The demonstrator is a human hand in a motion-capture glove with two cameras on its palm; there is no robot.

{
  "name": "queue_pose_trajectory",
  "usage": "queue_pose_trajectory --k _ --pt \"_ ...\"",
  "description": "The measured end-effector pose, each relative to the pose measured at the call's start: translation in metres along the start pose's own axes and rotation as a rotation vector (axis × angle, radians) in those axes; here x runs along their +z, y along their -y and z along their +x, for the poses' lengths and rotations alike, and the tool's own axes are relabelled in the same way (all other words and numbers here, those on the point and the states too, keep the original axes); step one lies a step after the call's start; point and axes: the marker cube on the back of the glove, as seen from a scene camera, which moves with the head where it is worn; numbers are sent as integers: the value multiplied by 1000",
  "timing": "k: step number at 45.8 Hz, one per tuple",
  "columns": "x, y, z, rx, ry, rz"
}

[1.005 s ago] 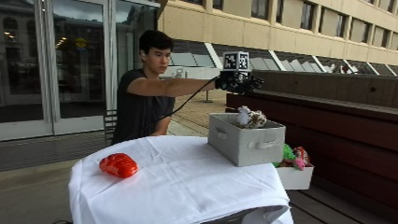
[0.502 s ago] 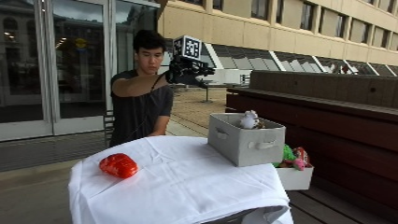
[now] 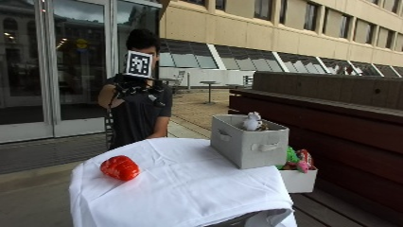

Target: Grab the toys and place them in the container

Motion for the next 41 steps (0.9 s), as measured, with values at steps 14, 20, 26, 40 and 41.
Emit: queue_pose_trajectory --k 14,20,26,40,41 --pt "86 3 46 41 53 -28" --pt "129 -1 56 26 65 -64" --pt "171 -1 54 63 75 -45" --pt "224 -10 49 50 55 -218" --pt "228 -10 49 55 55 -222"
